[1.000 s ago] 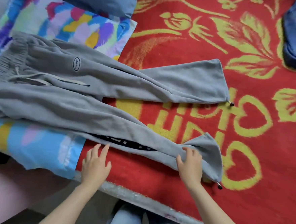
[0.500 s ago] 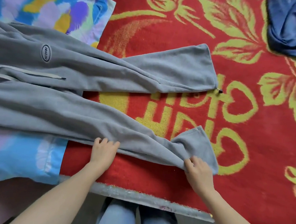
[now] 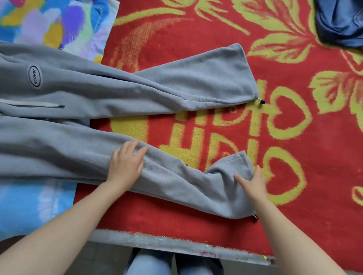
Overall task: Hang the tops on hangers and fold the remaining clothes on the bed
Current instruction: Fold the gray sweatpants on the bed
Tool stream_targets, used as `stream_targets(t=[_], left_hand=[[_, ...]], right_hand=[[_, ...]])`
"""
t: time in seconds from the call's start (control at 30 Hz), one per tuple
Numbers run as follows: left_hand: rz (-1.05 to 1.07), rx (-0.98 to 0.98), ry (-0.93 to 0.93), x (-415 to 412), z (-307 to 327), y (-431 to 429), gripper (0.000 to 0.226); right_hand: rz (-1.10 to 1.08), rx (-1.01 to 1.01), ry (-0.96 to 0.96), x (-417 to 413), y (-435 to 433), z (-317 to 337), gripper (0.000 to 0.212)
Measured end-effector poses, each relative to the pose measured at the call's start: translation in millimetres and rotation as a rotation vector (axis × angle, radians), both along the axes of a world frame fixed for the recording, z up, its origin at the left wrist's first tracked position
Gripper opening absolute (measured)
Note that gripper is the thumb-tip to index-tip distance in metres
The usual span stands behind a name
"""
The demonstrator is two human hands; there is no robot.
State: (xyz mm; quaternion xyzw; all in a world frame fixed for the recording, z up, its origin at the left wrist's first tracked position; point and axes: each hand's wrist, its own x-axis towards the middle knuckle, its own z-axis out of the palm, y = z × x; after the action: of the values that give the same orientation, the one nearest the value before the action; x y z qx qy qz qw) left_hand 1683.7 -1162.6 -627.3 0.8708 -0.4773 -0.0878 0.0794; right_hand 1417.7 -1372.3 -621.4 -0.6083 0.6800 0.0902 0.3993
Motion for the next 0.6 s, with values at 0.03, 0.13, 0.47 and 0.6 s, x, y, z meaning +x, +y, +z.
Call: stream_targets(t=[0.03,0.13,0.47,0.6], left_hand=[[0.005,0.145,0.069,5.1,-0.4,-10.9,0.041],[0.026,0.518,0.242,14.9,-4.0,-33.0,0.059],[0.32,-0.096,0.077,15.1,17.5,-84.7,0.035],[0.345,0.118,0.125,-7.2,10.2,-66.8,0.066]], right_hand=[[-0.062,0.05,-0.009,-0.5,-2.9,-0.3,0.081],[-0.132,0.078,0.011,-5.1,-10.6,9.5,0.016],[-0.367,-0.318,0.016,-37.4,-42.2,32.1,0.046],[-0.306,-0.101,0.01,-45.3,-34.2,3.9,0.068]])
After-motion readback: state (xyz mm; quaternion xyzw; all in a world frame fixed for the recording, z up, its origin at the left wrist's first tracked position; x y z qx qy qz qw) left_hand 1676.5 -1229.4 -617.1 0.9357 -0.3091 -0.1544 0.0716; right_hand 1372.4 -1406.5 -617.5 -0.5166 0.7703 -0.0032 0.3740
